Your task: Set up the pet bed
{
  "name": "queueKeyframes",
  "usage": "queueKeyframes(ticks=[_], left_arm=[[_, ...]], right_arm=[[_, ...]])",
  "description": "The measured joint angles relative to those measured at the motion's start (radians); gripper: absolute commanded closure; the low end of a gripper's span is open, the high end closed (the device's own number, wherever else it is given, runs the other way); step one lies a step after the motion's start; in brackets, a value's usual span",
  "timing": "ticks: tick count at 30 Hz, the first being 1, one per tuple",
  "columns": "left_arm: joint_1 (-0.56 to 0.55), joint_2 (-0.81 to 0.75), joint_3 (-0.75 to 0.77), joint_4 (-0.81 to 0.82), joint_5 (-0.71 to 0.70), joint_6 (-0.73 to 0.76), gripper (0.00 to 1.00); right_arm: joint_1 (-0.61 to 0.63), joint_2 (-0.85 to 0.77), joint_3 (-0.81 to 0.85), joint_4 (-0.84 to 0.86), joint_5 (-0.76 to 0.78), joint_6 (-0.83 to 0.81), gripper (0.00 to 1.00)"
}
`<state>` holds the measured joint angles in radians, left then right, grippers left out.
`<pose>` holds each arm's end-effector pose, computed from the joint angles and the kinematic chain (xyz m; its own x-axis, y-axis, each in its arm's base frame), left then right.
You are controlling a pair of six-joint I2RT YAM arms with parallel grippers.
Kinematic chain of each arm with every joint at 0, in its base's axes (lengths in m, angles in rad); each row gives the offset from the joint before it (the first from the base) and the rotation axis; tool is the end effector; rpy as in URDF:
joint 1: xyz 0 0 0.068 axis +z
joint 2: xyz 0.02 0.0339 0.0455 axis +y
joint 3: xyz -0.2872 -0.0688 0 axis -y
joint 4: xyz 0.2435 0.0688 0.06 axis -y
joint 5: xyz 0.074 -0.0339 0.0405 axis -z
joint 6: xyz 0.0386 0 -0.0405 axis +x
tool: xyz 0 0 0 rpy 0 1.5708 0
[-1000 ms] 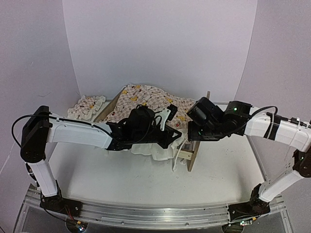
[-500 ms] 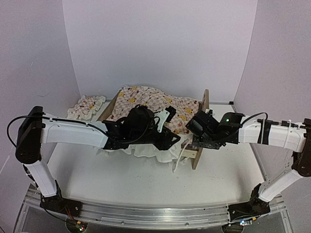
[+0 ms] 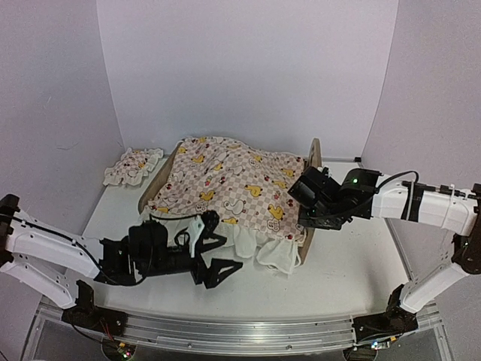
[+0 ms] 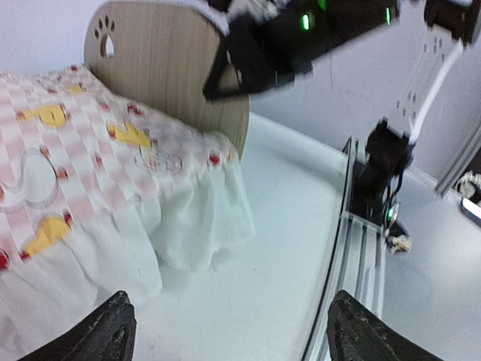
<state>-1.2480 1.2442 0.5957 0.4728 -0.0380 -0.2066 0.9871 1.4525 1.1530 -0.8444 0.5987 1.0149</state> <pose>0.0867 -0.2546 0.2666 -0.2462 0.0899 -0.9650 0.9045 0.3790 -0.1955 0.1726 0.2219 0.2878 -0.7410 0.1513 -0.6542 0.1302 0.9882 0.0810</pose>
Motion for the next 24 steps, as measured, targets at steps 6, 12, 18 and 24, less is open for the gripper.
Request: queueKeyframes(ticks=[6,12,18,24], left_arm=[[-0.108,0.248,-0.127,0.226,-0.05,0.103,0.33],[-0.147,0.565,-0.065,0.497,-0.136,0.236,0.59],[-0.143,0.829,0.143,0.675,-0.247,0.326,0.86],[-0.131,0.977,0.268,0.799,-0.33,0.375,0.88]], right_arm=[[0.0,-0.01,0.041,-0.051,-0.02,0.003,1.0],[0.0,-0.01,0.085,-0.09,-0.037,0.004,1.0],[0.0,-0.01,0.124,-0.126,-0.05,0.003,1.0],[0.001,-0.01,0.134,-0.129,-0.058,-0.001,1.0]])
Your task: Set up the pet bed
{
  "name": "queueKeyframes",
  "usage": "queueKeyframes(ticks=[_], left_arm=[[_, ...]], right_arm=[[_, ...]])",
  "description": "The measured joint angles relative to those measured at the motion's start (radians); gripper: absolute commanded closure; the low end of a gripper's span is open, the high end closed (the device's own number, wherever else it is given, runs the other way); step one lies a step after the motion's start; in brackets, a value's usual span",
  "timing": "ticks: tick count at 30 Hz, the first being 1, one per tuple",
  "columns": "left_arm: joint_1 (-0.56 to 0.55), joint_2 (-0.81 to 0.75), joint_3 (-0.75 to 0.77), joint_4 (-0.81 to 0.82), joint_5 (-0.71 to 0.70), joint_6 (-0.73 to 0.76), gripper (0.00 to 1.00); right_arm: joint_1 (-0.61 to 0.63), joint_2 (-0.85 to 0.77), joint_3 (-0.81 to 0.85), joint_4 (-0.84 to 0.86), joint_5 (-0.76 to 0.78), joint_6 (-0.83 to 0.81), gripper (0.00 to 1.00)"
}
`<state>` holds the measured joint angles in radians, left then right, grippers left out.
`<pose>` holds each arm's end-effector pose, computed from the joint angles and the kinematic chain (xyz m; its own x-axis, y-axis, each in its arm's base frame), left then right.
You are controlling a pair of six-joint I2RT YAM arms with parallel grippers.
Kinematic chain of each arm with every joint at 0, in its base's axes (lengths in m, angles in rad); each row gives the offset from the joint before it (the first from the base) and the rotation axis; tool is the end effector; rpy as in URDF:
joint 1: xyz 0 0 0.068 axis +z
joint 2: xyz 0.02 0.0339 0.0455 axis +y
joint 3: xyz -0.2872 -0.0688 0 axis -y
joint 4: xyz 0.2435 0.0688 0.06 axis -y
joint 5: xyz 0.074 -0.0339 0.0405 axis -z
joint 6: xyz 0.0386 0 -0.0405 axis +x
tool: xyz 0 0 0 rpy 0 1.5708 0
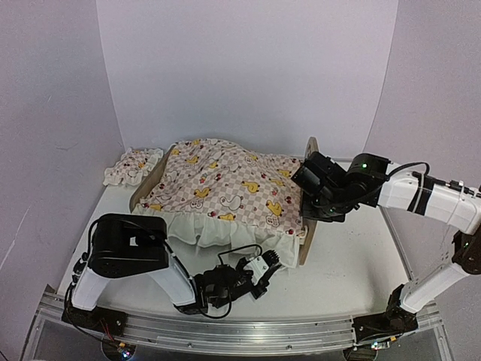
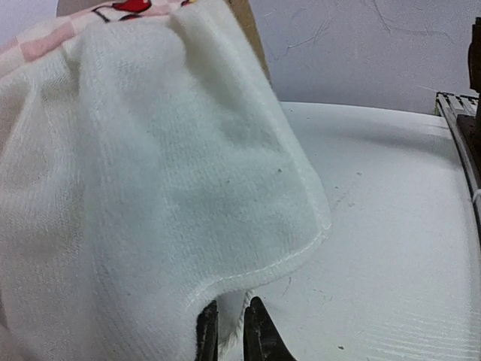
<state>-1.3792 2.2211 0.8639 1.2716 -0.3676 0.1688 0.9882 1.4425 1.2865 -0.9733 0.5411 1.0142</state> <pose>0.0924 -0.4035 0.1074 0.1264 0.1716 -0.9770 0.8386 0.5076 0.1977 0.1700 0.2219 0.3230 -0.7677 0.1576 -0.6211 0.1082 0.9872 0.1168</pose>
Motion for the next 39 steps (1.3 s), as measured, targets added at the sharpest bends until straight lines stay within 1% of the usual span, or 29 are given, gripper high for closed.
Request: queueKeyframes(ticks=[6,11,18,20,22,24,25,30,33,36,37,39], left_arm=[[0.055,0.09,0.056,0.04,0.002,-0.009,0.88],[0.084,0.172,0.124,0.048,0.023,-0.011,0.86],[0.091,0.249,0.237,0.063,0.066,-0.016,0.73],[0.095,0.261,0.256,0.064,0.081,-0.024,0.68],[0.1,0.27,0.276,0.064,0.093,-0.032,0.67],[0.106,0.278,0.295,0.053,0.102,-0.037,0.69],[0.108,0.283,0.305,0.053,0.106,-0.035,0.71],[0.108,0.301,0.357,0.025,0.124,-0.026,0.9],[0.109,0.301,0.364,0.006,0.139,-0.026,0.94],[0.108,0.272,0.312,-0.004,0.161,-0.036,0.97],[0.103,0.243,0.271,-0.014,0.166,-0.038,1.0],[0.097,0.177,0.176,-0.035,0.185,-0.04,1.0]], right_arm=[[0.0,0.0,0.008,-0.007,-0.005,0.002,1.0],[0.0,0.0,0.027,-0.015,-0.017,0.003,1.0],[0.001,0.01,0.072,-0.049,-0.041,0.0,1.0],[0.001,0.014,0.077,-0.047,-0.046,-0.001,1.0],[0.001,0.016,0.081,-0.048,-0.048,-0.003,1.0],[0.001,0.016,0.082,-0.048,-0.049,-0.003,1.0],[0.001,0.017,0.083,-0.048,-0.048,-0.003,1.0],[0.001,0.019,0.083,-0.047,-0.045,0.0,1.0],[0.001,0.02,0.083,-0.045,-0.04,0.003,1.0],[0.002,0.02,0.083,-0.04,-0.031,0.008,1.0],[0.002,0.02,0.082,-0.039,-0.027,0.009,1.0],[0.005,0.02,0.072,-0.025,-0.013,0.01,1.0]])
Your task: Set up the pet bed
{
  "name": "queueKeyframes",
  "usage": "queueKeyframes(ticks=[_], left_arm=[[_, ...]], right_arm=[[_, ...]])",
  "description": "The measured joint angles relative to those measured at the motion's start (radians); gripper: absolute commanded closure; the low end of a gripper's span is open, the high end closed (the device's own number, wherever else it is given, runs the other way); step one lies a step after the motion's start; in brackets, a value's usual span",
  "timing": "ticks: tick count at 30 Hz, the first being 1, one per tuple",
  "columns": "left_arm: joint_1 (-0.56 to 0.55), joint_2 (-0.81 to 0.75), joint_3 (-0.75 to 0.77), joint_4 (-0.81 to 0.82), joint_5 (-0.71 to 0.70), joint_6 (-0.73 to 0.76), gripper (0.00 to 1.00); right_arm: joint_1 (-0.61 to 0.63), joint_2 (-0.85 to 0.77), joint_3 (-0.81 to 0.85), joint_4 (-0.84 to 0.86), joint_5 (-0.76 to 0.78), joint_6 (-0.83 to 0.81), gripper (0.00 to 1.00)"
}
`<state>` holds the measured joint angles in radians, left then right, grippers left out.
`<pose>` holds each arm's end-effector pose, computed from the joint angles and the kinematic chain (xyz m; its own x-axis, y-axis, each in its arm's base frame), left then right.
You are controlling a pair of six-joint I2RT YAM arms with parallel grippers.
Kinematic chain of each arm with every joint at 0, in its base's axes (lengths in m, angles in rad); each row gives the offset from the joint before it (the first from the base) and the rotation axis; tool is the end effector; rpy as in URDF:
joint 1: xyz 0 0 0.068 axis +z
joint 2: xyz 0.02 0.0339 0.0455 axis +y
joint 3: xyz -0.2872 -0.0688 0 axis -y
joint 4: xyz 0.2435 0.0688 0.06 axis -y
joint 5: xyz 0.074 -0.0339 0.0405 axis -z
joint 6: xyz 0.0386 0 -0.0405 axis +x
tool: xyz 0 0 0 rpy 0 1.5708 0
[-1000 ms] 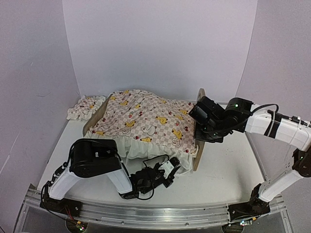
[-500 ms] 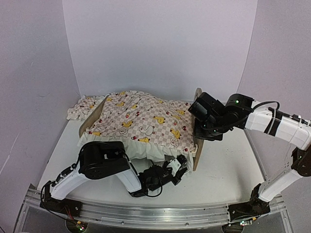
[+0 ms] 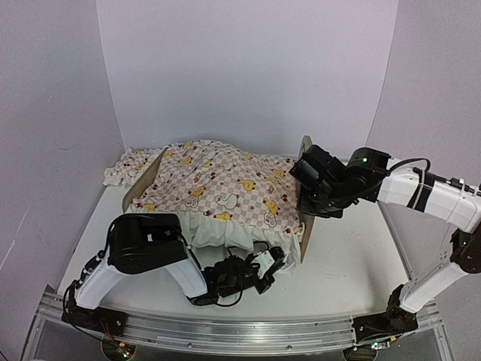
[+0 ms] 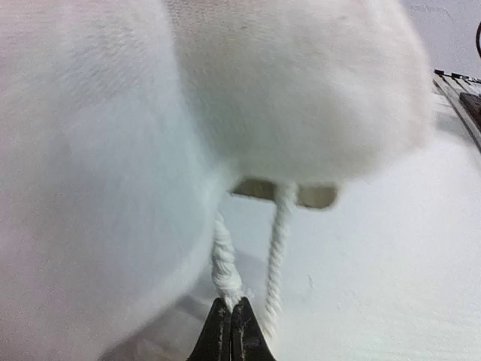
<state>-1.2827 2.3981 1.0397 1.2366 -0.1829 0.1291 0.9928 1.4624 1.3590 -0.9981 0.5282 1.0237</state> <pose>0.1353 -0.4319 0.0689 0.0805 0.1738 -0.9815 0.8885 0.4337 0.1497 0.1725 0.2288 0.3378 -0.7650 0.1774 -0.6192 0.1046 0.9828 0.1524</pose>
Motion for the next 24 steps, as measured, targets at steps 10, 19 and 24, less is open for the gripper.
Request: queueKeyframes(ticks=[10,19,24], left_arm=[[-0.066,-0.305,-0.26,-0.126,0.132,-0.084,1.0],[-0.058,-0.397,-0.325,-0.27,0.117,-0.148,1.0],[-0.048,-0.449,-0.348,-0.309,0.083,-0.183,1.0]], right_arm=[[0.014,0.035,-0.1,0.146,0.096,0.015,1.0],[0.014,0.156,-0.105,0.292,0.171,-0.03,1.0],[0.012,0.16,-0.134,0.357,0.193,-0.123,0.66]])
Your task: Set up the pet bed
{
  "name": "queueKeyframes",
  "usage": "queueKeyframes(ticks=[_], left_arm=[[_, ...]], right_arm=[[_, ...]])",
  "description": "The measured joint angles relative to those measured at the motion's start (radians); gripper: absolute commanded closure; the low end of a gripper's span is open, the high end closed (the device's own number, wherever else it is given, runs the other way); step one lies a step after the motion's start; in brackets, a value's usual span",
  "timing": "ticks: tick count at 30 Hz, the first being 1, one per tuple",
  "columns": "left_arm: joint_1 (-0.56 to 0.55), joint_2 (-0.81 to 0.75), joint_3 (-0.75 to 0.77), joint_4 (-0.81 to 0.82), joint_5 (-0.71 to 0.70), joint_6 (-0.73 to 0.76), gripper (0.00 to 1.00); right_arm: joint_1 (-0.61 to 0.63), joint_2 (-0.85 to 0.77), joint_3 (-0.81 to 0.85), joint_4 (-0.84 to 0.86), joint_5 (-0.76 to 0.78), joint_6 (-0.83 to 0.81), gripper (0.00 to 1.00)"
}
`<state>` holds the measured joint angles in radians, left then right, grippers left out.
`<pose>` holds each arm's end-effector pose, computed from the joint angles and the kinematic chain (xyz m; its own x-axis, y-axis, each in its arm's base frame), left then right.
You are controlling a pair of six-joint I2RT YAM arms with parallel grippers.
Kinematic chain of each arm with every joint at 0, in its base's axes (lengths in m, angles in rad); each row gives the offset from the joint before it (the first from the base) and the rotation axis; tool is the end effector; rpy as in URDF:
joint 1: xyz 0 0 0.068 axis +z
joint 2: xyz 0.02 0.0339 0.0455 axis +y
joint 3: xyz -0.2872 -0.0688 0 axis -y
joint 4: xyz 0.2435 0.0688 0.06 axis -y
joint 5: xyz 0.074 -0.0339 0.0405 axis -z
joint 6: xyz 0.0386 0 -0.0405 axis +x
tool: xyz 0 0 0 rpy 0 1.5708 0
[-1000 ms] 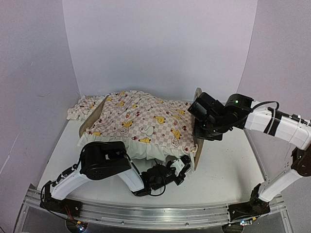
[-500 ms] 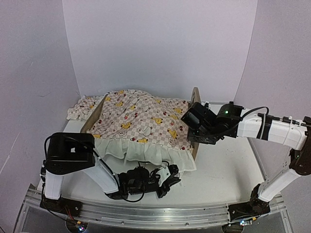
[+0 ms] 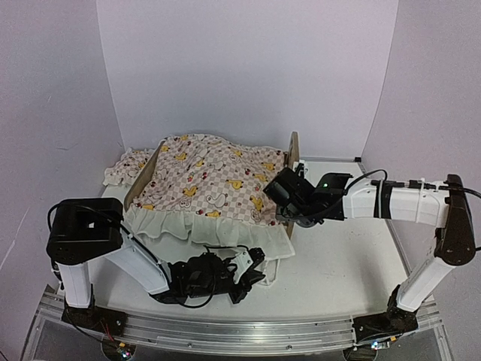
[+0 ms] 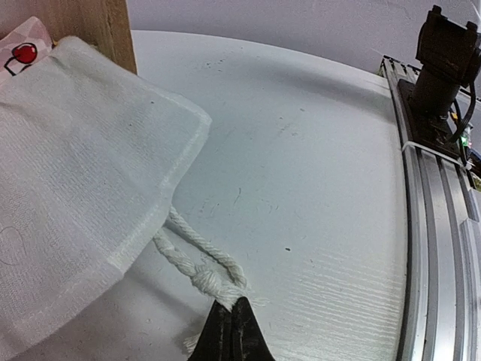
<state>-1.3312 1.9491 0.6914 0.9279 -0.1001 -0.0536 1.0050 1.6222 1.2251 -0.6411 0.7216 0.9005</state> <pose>0.0902 -0.3532 0.1308 -0.1273 0.2966 -0.9465 0.9387 0.3444 -0.0184 0.2010 0.2690 0.2728 -0.6426 0.0855 -0.7614 0.0799 0.9958 0.0444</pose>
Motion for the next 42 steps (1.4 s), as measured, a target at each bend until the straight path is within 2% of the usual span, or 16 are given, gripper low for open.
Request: queueKeyframes(ticks=[2,6,10,12,16,18,21,25,28,31,33,39,41,42], left_arm=[[0.005,-0.004,0.0,-0.014,-0.005,-0.014,1.0],[0.024,-0.005,0.0,-0.043,-0.007,-0.043,1.0],[0.057,-0.016,-0.017,-0.07,0.008,-0.068,1.0],[0.068,-0.026,-0.025,-0.074,0.019,-0.077,1.0],[0.076,-0.045,-0.027,-0.074,0.05,-0.087,1.0],[0.076,-0.057,-0.027,-0.075,0.072,-0.098,1.0],[0.076,-0.081,-0.027,-0.075,0.101,-0.108,1.0],[0.076,-0.107,-0.027,-0.075,0.13,-0.114,1.0],[0.076,-0.115,-0.027,-0.076,0.145,-0.124,1.0],[0.076,-0.116,-0.027,-0.08,0.157,-0.131,1.0],[0.076,-0.116,-0.026,-0.09,0.163,-0.132,1.0],[0.077,-0.126,-0.026,-0.116,0.18,-0.139,1.0],[0.077,-0.137,-0.026,-0.122,0.181,-0.139,1.0],[0.077,-0.141,-0.026,-0.125,0.182,-0.139,1.0]], right_arm=[[-0.001,0.0,0.008,0.002,0.006,-0.032,0.46],[-0.003,-0.035,0.061,-0.041,-0.029,-0.151,0.16],[-0.001,-0.188,0.039,-0.123,-0.183,-0.273,0.02],[0.0,-0.28,-0.008,-0.111,-0.294,-0.309,0.02],[0.006,-0.452,-0.255,0.057,-0.545,-0.316,0.02],[0.006,-0.465,-0.389,0.195,-0.644,-0.298,0.02],[0.008,-0.411,-0.546,0.396,-0.723,-0.272,0.07],[0.008,-0.35,-0.674,0.634,-0.725,-0.22,0.07],[0.008,-0.345,-0.778,0.833,-0.707,-0.167,0.13],[0.008,-0.34,-0.835,0.946,-0.692,-0.129,0.04],[0.003,-0.332,-0.864,1.011,-0.676,-0.098,0.02],[-0.01,-0.296,-0.911,1.163,-0.642,-0.033,0.15],[-0.013,-0.278,-0.911,1.203,-0.641,-0.025,0.23],[-0.015,-0.269,-0.911,1.228,-0.641,-0.021,0.32]])
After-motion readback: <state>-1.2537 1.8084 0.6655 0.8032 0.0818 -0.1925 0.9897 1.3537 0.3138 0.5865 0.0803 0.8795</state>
